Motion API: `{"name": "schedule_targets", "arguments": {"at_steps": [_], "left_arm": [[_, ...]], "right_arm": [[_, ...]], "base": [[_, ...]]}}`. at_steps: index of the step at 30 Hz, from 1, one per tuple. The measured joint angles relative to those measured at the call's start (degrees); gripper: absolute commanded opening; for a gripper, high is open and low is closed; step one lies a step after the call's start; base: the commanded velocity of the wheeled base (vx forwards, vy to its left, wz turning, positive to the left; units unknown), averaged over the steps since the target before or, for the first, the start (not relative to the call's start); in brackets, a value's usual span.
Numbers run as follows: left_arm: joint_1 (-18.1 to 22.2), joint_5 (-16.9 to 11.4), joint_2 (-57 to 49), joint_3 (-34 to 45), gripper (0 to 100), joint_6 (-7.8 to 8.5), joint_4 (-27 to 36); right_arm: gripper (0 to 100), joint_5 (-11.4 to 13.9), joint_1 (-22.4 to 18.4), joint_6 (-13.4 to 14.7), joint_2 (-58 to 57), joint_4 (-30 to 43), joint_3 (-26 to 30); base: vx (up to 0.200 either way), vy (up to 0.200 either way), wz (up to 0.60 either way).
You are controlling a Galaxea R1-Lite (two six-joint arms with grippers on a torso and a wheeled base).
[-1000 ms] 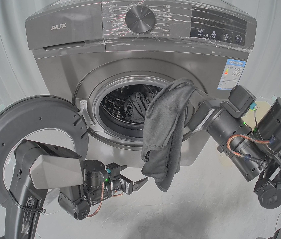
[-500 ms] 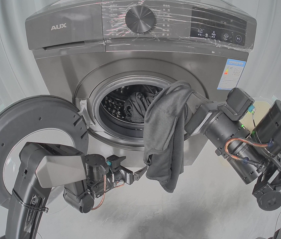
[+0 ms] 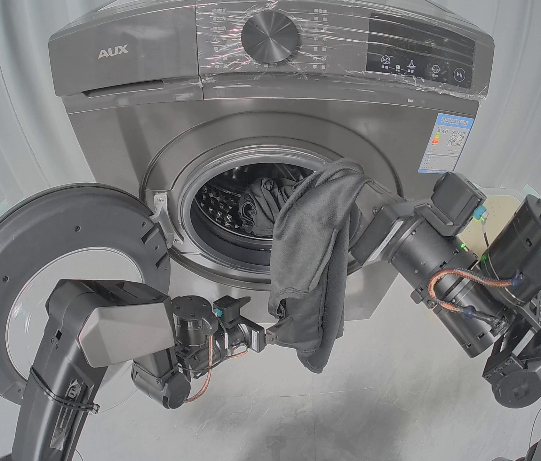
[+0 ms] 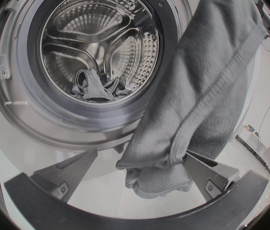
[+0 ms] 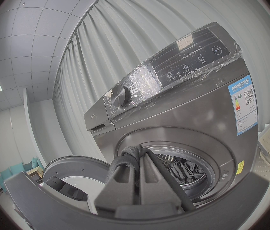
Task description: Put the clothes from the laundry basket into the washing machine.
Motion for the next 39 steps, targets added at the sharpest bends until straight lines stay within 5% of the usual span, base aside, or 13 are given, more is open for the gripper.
{"name": "schedule_targets", "arguments": {"at_steps": [15,16,30,39], "left_arm": [[-0.54,0.41,2.17,-6.88,100,0.55,-0.07],[-0.56,0.46,2.34,-7.36,0,0.62,-0.07],[0.16,2.46,3.47,-9.24,0,0.90,-0.05],[0.52,2.79,-1.96,-2.46,0,0.99,-0.07]], "right_arm": [[0,-0.07,0.83,0.15,0.93,-0.33,0.18],[0,-0.07,0.83,0.17,0.96,-0.35,0.18],[0,-0.02,0.39,0.15,1.15,-0.32,0.77],[0,0.00,-2.28,0.15,1.16,0.48,1.54]], "base": [[0.000,0.000,0.00],[0.000,0.000,0.00],[0.000,0.000,0.00],[0.000,0.000,0.00]]}}
